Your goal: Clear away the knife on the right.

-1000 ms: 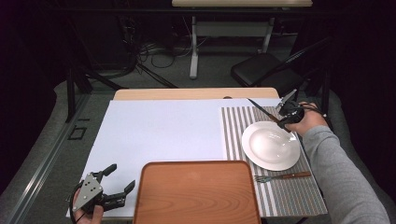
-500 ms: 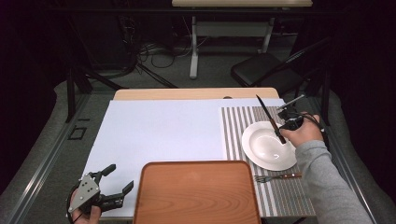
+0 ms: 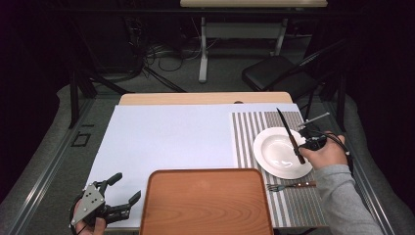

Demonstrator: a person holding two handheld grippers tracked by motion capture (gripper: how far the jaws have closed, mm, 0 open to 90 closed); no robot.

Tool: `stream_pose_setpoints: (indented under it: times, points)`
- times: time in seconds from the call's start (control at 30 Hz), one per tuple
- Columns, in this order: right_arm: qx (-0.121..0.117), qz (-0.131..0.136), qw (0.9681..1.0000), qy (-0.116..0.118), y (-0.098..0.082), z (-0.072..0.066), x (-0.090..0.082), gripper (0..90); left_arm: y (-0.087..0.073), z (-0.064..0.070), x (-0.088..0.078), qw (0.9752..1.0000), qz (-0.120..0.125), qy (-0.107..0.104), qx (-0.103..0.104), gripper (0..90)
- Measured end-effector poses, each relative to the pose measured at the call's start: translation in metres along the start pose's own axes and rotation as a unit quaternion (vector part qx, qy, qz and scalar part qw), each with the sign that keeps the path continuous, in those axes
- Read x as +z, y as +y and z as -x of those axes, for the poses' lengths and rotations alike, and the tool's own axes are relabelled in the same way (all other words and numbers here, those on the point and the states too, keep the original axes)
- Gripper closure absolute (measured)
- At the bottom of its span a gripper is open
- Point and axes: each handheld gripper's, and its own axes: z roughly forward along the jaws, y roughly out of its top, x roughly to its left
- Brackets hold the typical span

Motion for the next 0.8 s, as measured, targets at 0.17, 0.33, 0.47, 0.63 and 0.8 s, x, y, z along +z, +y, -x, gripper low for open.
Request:
stream_pose_setpoints:
  times: [0.17, 0.33, 0.47, 0.63, 0.8]
  points:
    - [0.015, 0.016, 0.9997, 0.011, -0.022, 0.007, -0.008, 75.9, 0.000, 0.000, 0.000, 1.0000, 0.001, -0.002, -0.001, 15.7]
    - [0.018, 0.034, 0.9992, 0.014, -0.043, 0.003, -0.021, 75.8, 0.000, 0.001, -0.002, 1.0000, 0.005, 0.002, -0.005, 15.7]
    - [0.021, 0.040, 0.9989, 0.014, -0.057, -0.002, -0.027, 75.8, 0.000, 0.002, -0.003, 1.0000, 0.005, 0.001, -0.002, 15.7]
    - [0.024, 0.042, 0.9987, 0.017, -0.075, -0.012, -0.030, 75.8, 0.000, 0.002, -0.003, 1.0000, 0.006, 0.002, -0.005, 15.7]
    - [0.022, 0.045, 0.9982, 0.032, -0.084, -0.020, -0.033, 75.8, 0.000, 0.002, -0.003, 1.0000, 0.006, 0.002, -0.007, 15.7]
